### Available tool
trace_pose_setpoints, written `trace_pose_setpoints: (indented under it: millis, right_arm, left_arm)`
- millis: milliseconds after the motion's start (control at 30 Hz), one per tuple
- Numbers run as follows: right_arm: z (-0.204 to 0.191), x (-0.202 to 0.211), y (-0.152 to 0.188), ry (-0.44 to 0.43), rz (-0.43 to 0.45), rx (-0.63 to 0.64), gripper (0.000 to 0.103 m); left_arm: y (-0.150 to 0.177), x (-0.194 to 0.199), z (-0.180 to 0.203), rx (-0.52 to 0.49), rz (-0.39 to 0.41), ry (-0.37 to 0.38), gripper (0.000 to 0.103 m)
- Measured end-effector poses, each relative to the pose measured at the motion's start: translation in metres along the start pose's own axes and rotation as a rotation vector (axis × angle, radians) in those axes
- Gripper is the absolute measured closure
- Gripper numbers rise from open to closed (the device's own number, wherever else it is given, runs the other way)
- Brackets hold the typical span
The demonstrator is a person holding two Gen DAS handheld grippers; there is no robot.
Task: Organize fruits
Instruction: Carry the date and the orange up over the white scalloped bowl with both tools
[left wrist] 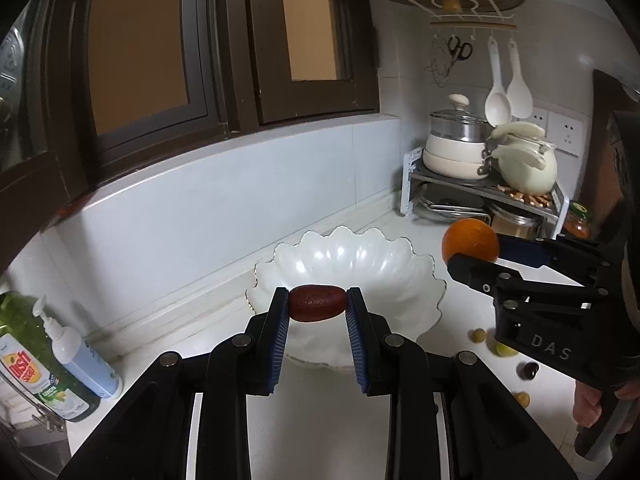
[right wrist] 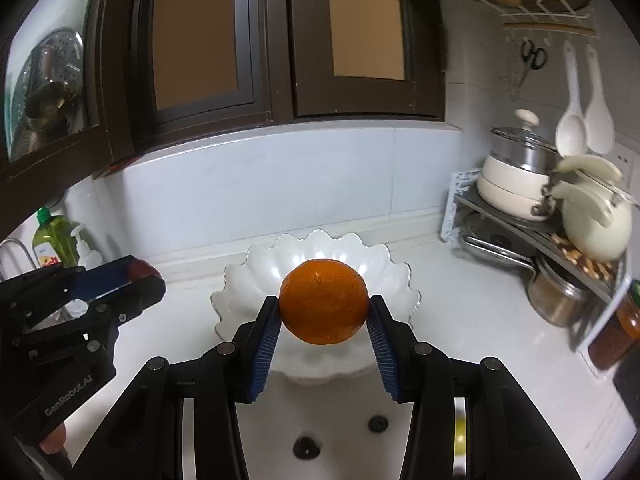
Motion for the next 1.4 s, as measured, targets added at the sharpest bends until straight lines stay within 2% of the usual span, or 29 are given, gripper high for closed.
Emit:
trace_pose_setpoints:
  millis: [133, 567, 933, 1400]
  right_arm:
    - [0.006, -0.02, -0.02, -0.006, -0.049, 0.02, 0.057]
    - [0.028, -0.085, -0.061, -0.008, -0.214, 0.085, 0.057]
    - [0.038, -0.154, -0.062, -0.022, -0.396, 0.082, 0.057]
    - [0.047, -0.212, -0.044, -0.08, -0.576, 0.016, 0.057]
  left_arm:
    - [-0.017, -0.016, -0.001, 0.016, -0.032, -0.013, 0.074]
    - [-0.049, -0.102, -0.016, 0.11, -0.239, 0.025, 0.074]
    - [-0.048, -0.171, -0.022, 0.152, -0.415, 0.035, 0.074]
    - [-0.04, -0.217, -0.021, 0.137, -0.537, 0.022, 0.074]
Point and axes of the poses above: each gripper's, at about its wrist camera, not at the fingertips, and x roughly against the way its jaws point, z to its right, y to its underside, the point moved 5 cm from there along -x, roughly the way its jaws point, and after that the axes turned 14 degrees about -z, right-handed, at the moved point
